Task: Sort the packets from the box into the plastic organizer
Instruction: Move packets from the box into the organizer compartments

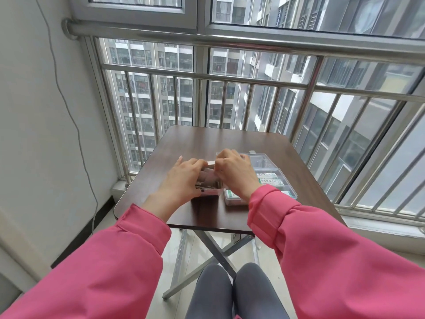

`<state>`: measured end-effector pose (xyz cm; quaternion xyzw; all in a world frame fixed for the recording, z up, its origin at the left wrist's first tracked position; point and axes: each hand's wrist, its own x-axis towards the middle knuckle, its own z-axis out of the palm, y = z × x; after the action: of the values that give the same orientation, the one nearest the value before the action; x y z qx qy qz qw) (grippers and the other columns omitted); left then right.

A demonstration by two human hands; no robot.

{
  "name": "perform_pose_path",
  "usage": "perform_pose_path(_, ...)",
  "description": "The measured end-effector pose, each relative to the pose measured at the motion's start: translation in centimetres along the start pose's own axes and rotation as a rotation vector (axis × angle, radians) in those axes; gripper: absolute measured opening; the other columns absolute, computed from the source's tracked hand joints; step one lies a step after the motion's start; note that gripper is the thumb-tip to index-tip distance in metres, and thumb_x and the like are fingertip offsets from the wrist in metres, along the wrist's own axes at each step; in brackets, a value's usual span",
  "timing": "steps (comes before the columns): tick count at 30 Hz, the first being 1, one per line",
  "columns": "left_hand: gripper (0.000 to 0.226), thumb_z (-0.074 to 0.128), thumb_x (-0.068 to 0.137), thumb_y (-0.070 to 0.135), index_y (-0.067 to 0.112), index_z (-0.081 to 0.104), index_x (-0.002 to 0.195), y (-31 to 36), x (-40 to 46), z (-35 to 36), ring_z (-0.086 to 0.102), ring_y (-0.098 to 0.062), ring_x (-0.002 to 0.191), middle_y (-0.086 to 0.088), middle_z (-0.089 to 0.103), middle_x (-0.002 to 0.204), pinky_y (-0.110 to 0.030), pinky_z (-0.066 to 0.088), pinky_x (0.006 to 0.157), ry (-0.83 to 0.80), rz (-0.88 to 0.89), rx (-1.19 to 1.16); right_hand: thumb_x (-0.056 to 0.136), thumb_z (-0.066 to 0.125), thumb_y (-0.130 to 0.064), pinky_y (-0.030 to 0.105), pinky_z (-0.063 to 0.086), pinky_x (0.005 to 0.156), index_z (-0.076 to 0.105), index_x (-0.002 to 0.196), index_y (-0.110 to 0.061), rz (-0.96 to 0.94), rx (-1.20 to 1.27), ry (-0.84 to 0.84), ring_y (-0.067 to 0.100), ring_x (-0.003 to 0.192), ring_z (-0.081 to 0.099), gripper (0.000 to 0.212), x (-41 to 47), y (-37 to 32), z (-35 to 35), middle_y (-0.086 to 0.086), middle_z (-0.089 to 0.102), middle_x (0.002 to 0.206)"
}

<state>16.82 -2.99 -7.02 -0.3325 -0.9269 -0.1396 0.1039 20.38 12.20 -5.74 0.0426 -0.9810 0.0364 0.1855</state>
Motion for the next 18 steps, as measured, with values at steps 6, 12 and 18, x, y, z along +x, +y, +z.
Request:
perform_pose_path(6, 0.070, 0.069, 0.077, 0.038, 0.016, 0.039, 0.136, 0.4, 0.3, -0.1, 0.038, -0.020, 0.130, -0.002, 0.046, 0.135, -0.036, 0.002, 0.117, -0.019, -0.058, 0.042, 0.095, 0.047, -0.019, 0.042, 0.046, 0.079, 0.060, 0.097, -0.007, 0.044, 0.092, 0.050, 0.031, 0.098, 0.055, 0.018, 0.1, 1.0, -1.8, 0.012, 0.060, 0.103)
perform_pose_path(12, 0.068, 0.059, 0.085, 0.027, 0.018, 0.026, 0.144, 0.1, 1.4, -0.2, 0.010, -0.017, 0.145, 0.000, 0.026, 0.151, -0.051, -0.003, 0.115, -0.119, -0.149, 0.025, 0.090, 0.051, -0.007, 0.040, 0.052, 0.072, 0.060, 0.089, -0.002, 0.190, 0.432, 0.121, 0.028, 0.078, 0.066, 0.011, 0.2, 2.1, -2.1, 0.016, 0.069, 0.083)
perform_pose_path(18, 0.076, 0.054, 0.083, 0.023, 0.018, 0.017, 0.149, 0.9, 2.7, -0.2, -0.007, -0.017, 0.146, -0.004, 0.007, 0.159, -0.046, -0.009, 0.115, -0.022, -0.184, -0.141, 0.089, 0.057, -0.001, 0.022, 0.056, 0.057, 0.060, 0.081, -0.007, 0.336, 0.860, 0.139, 0.008, 0.054, 0.066, 0.010, 0.1, 3.6, -2.6, 0.016, 0.070, 0.076)
